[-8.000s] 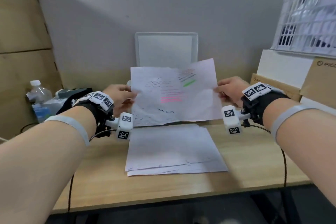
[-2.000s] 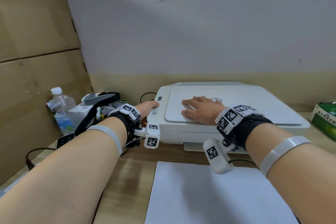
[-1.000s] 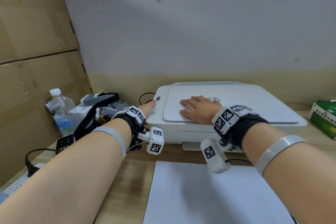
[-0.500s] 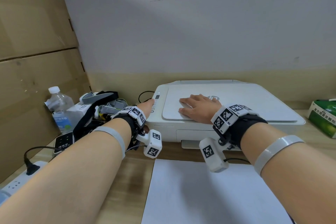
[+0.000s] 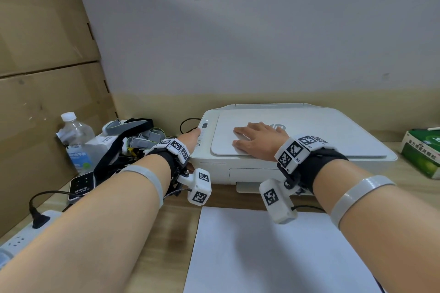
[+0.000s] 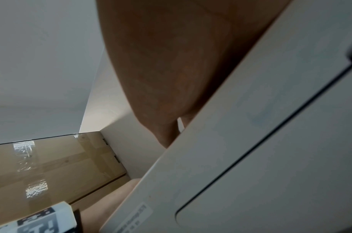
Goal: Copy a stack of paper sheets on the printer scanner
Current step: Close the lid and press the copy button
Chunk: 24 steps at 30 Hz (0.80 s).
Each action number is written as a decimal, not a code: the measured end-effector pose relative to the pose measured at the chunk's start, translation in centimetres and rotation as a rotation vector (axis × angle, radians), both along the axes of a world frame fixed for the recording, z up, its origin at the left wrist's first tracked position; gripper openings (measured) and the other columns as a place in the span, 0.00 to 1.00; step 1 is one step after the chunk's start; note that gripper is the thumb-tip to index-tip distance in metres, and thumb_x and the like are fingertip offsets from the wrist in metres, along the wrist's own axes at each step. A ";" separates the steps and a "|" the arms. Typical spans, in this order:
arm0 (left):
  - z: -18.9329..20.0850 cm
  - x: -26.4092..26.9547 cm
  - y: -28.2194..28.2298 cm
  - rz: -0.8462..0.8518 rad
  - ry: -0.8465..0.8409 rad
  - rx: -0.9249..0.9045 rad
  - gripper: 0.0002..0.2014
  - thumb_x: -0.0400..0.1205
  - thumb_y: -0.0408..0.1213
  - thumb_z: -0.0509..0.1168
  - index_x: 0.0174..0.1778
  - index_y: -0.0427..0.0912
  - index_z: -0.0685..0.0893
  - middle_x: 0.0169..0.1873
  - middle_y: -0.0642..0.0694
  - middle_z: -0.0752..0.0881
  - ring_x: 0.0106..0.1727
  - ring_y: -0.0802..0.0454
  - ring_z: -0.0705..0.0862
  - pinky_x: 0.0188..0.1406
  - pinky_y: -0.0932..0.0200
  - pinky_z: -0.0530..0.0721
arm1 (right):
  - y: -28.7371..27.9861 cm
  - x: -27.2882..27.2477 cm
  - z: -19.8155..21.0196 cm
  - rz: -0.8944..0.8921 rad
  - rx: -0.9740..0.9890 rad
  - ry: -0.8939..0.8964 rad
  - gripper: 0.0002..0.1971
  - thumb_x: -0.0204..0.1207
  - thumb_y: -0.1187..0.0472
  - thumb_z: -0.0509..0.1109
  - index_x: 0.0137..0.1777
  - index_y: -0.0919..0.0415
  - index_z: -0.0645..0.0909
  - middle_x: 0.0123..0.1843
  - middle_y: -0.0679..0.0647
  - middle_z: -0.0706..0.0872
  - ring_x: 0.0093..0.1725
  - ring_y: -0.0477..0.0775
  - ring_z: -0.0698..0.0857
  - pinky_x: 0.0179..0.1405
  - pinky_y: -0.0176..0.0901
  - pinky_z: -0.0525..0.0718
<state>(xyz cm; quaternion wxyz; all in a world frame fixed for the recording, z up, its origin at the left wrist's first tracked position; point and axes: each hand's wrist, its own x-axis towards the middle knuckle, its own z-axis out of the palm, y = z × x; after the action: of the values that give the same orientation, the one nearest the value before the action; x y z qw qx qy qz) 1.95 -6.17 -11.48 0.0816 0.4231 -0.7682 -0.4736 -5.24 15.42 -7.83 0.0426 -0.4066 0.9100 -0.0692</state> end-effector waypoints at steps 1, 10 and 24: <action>0.1 0.1 0.1 -0.007 -0.021 -0.020 0.25 0.79 0.64 0.53 0.38 0.43 0.76 0.40 0.40 0.81 0.40 0.44 0.80 0.49 0.51 0.76 | 0.0 0.0 0.0 0.000 0.001 -0.001 0.29 0.82 0.35 0.49 0.83 0.37 0.56 0.86 0.48 0.57 0.85 0.55 0.54 0.81 0.69 0.50; 2.3 1.2 2.5 -0.037 -0.079 -0.325 0.20 0.90 0.43 0.50 0.30 0.44 0.64 0.30 0.48 0.69 0.38 0.44 0.75 0.39 0.59 0.76 | 1.3 0.0 0.5 -0.062 -0.035 -0.032 0.26 0.80 0.36 0.54 0.78 0.37 0.66 0.82 0.49 0.67 0.79 0.61 0.67 0.76 0.62 0.65; 5.1 0.2 9.6 -0.143 0.000 -0.486 0.21 0.85 0.51 0.52 0.50 0.36 0.79 0.47 0.39 0.86 0.47 0.38 0.83 0.55 0.51 0.80 | 15.1 -5.4 2.3 -0.586 -0.082 -0.124 0.14 0.70 0.49 0.71 0.40 0.61 0.79 0.38 0.56 0.83 0.41 0.60 0.82 0.38 0.43 0.76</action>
<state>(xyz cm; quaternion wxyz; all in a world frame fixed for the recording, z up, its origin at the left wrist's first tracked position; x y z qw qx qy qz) 2.11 3.47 -6.38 0.1471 0.3357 -0.8874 -0.2796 -10.61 30.49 -5.50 0.0597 -0.1230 0.9807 -0.1397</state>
